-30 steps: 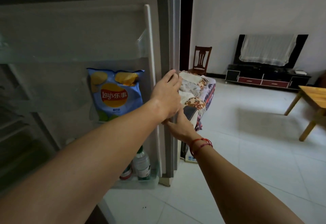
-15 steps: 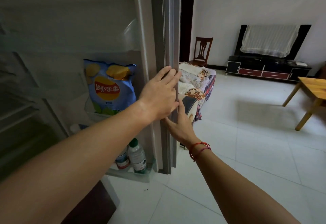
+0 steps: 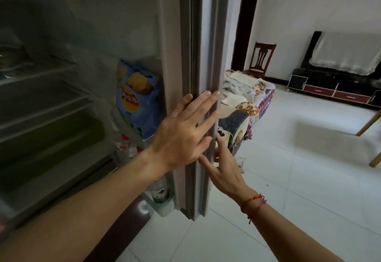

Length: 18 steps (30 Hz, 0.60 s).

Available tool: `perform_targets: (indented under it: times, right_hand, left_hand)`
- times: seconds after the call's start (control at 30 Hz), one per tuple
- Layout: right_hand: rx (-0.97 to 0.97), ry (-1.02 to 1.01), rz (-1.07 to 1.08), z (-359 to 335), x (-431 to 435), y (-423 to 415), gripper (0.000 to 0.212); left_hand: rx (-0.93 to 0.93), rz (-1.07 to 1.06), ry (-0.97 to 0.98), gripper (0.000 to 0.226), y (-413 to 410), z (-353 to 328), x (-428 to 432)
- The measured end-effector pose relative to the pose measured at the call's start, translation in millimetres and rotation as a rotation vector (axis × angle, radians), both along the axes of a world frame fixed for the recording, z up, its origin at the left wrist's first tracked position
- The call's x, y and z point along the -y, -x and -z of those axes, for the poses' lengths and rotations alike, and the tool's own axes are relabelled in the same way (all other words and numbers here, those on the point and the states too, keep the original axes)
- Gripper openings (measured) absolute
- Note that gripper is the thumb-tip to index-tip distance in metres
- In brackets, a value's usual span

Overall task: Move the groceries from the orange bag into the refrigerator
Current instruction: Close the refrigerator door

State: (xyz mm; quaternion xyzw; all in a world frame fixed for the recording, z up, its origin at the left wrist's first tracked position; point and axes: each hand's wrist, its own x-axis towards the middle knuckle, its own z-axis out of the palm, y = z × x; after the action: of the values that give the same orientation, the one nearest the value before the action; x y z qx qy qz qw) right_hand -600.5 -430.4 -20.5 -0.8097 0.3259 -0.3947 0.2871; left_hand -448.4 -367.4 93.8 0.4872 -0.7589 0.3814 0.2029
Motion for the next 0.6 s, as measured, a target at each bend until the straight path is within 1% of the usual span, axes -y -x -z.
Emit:
perform_targets:
  times: [0.07,0.13,0.2,0.27,0.37,0.5,0.6]
  right_hand:
    - [-0.066,0.054,-0.069,5,-16,-3,0.066]
    - [-0.103,0.112,-0.132,6,-30,-9,0.074]
    - [-0.096,0.19,-0.186,2,-42,-20,0.084]
    - [-0.072,0.281,-0.218,-5,-53,-35,0.089]
    - [-0.054,0.37,-0.311,-16,-69,-66,0.091]
    - [-0.055,0.413,-0.432,-32,-89,-112,0.091]
    - [-0.06,0.472,-0.496,-38,-103,-145,0.094]
  left_hand:
    - [-0.081,-0.003,0.035,0.058,-7,7,-23]
    - [-0.16,-0.009,0.059,0.06,-15,15,-44]
    - [-0.221,-0.023,0.089,0.063,-25,22,-66]
    - [-0.258,-0.063,0.128,0.066,-38,28,-86]
    - [-0.329,-0.131,0.147,0.073,-55,37,-117]
    - [-0.421,-0.214,0.137,0.088,-78,43,-155]
    - [-0.488,-0.281,0.132,0.091,-96,45,-182]
